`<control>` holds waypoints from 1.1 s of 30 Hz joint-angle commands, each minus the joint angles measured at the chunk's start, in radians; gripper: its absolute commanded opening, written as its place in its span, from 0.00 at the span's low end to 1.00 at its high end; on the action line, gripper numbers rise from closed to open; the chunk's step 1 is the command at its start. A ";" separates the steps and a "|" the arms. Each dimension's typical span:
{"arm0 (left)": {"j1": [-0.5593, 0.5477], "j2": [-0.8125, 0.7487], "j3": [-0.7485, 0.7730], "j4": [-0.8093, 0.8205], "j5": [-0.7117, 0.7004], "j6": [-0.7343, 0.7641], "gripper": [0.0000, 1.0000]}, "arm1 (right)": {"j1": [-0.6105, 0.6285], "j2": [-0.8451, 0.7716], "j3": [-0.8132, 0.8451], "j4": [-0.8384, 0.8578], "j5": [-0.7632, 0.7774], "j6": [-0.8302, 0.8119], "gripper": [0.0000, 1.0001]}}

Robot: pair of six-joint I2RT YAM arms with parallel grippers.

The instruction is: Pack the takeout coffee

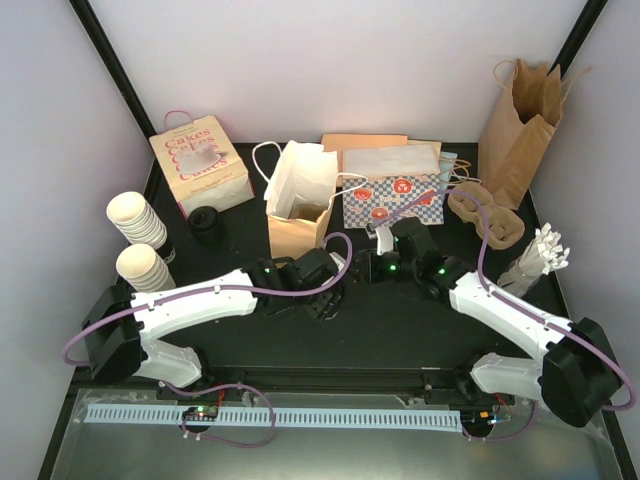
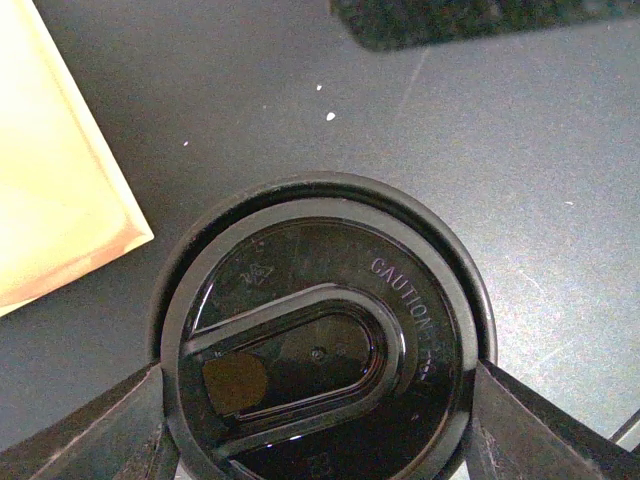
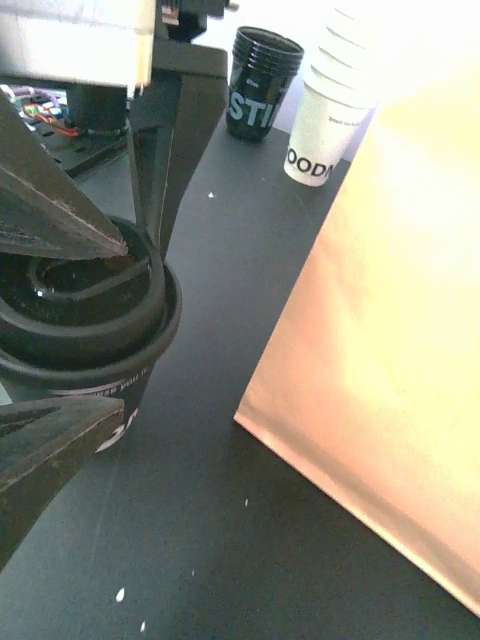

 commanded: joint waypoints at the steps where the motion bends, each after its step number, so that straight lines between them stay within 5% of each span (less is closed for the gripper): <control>1: -0.021 0.057 -0.027 -0.101 0.109 0.010 0.73 | -0.031 -0.014 -0.043 -0.019 0.022 -0.008 0.41; 33: -0.021 0.063 -0.021 -0.102 0.109 0.020 0.72 | -0.034 0.019 -0.114 0.054 -0.062 -0.017 0.40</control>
